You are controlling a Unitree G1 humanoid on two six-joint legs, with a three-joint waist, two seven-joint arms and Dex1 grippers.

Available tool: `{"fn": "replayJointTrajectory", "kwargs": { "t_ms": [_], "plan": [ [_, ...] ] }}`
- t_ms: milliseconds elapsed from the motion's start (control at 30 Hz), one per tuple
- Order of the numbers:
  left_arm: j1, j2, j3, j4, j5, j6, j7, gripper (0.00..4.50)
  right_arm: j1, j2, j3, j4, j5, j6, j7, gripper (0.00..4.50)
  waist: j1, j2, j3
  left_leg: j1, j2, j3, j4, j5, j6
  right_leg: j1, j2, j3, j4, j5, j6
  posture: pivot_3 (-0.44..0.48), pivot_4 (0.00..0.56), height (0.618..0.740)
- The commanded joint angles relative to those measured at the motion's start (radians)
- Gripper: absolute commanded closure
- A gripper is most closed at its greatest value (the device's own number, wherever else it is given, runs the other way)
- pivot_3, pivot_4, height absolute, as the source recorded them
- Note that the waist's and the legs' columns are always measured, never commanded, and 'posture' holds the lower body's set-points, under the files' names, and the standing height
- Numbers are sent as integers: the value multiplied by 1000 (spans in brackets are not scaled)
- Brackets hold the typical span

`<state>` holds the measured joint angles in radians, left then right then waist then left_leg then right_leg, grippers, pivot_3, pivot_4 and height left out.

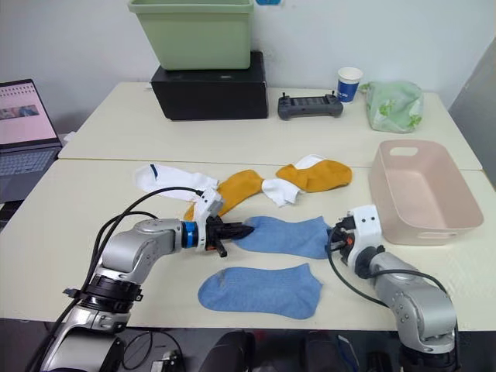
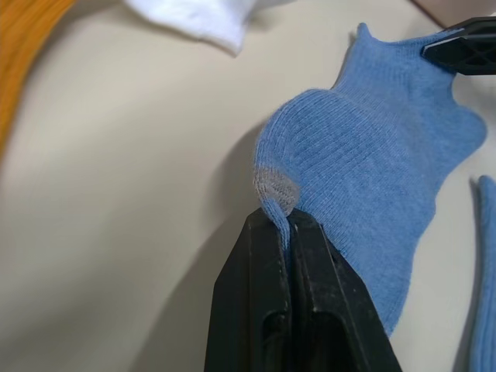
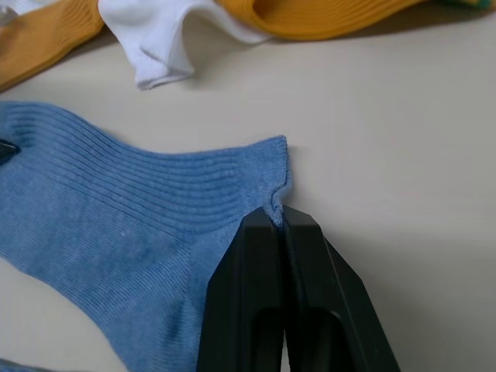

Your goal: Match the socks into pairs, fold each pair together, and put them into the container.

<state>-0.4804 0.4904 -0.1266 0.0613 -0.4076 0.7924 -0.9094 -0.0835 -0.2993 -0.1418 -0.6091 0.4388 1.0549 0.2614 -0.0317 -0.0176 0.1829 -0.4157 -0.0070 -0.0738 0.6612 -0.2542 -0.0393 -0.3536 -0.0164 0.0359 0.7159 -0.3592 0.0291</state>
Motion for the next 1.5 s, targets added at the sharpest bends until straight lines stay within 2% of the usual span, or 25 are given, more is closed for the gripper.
{"fn": "replayJointTrajectory", "kwargs": {
  "t_ms": [33, 100, 167, 233, 400, 533, 667, 767, 933, 1200, 1500],
  "plan": [
    [-14, 36, 63, -50, -41, -28, -40, 4500, 4, 23, -29, -113, 42, -16, -18, 4470, -5, 0, 0, 0, 0, 0, 0, 0, 0, 0, 0, 0, 0, 0, 0, 0, 150, 720],
    [-28, 50, 88, -63, -68, -8, -47, 4500, -7, 44, -51, -149, 70, 1, -35, 4470, -8, 0, 0, 0, 2, 0, -1, 0, 0, -1, 2, 0, 1, 0, 0, 0, 150, 720],
    [-49, 122, 146, -70, -123, 23, -110, 4500, -34, 92, -31, -222, 106, 40, -76, 4470, -13, 0, 0, 0, 2, -1, -1, 0, 0, -1, 2, 0, 1, 0, 0, 0, 150, 720],
    [-70, 162, 200, -131, -213, 123, -118, 4500, -39, 90, -109, -287, 207, 86, -58, 4470, -16, 0, 0, 0, 2, -1, -1, 0, 0, -1, 2, 0, 1, 0, 0, 0, 150, 720],
    [18, 347, 253, -288, -344, 258, -217, 4500, 47, 77, -231, -421, 485, 203, -94, 4470, -14, 0, 0, -1, 1, -1, -2, 0, 0, 0, 0, 0, -3, 0, 0, 0, 150, 720],
    [123, 427, 270, -354, -401, 323, -234, 4500, 199, -31, -227, -438, 737, 129, -201, 4470, -11, 1, 0, 1, 0, 0, -1, 0, 0, 1, -1, 0, -2, 0, 0, 0, 150, 720],
    [260, 449, 247, -397, -373, 272, -224, 4500, 285, -159, -164, -438, 859, 31, -304, 4470, -14, 1, 1, 1, 1, 1, -1, 0, 0, 1, -1, 1, -1, 0, 0, 0, 150, 720],
    [345, 422, 231, -416, -333, 208, -187, 4500, 337, -255, -101, -438, 844, -28, -329, 4470, -14, 0, 1, 1, 1, 1, -2, 0, 0, 1, -1, 1, -2, 0, 0, 0, 150, 720],
    [438, 413, 235, -472, -349, 193, -161, 4500, 409, -309, -29, -438, 772, -115, -349, 4470, -7, 0, 1, 1, 1, 1, -2, 0, 0, 1, -1, 1, -3, 0, 0, 0, 150, 720],
    [521, 440, 240, -535, -347, 174, -154, 4500, 439, -338, 31, -432, 688, -174, -334, 4470, -2, 0, 1, 1, 1, 1, -2, 0, 0, 1, -1, 2, -3, 0, 0, 0, 150, 720],
    [547, 382, 165, -529, -270, 97, -70, 4500, 407, -354, 91, -396, 608, -174, -304, 4470, 0, 0, 1, 1, 1, 2, -2, 0, 0, 1, -1, 2, -3, 0, 0, 0, 150, 720]
  ]
}}
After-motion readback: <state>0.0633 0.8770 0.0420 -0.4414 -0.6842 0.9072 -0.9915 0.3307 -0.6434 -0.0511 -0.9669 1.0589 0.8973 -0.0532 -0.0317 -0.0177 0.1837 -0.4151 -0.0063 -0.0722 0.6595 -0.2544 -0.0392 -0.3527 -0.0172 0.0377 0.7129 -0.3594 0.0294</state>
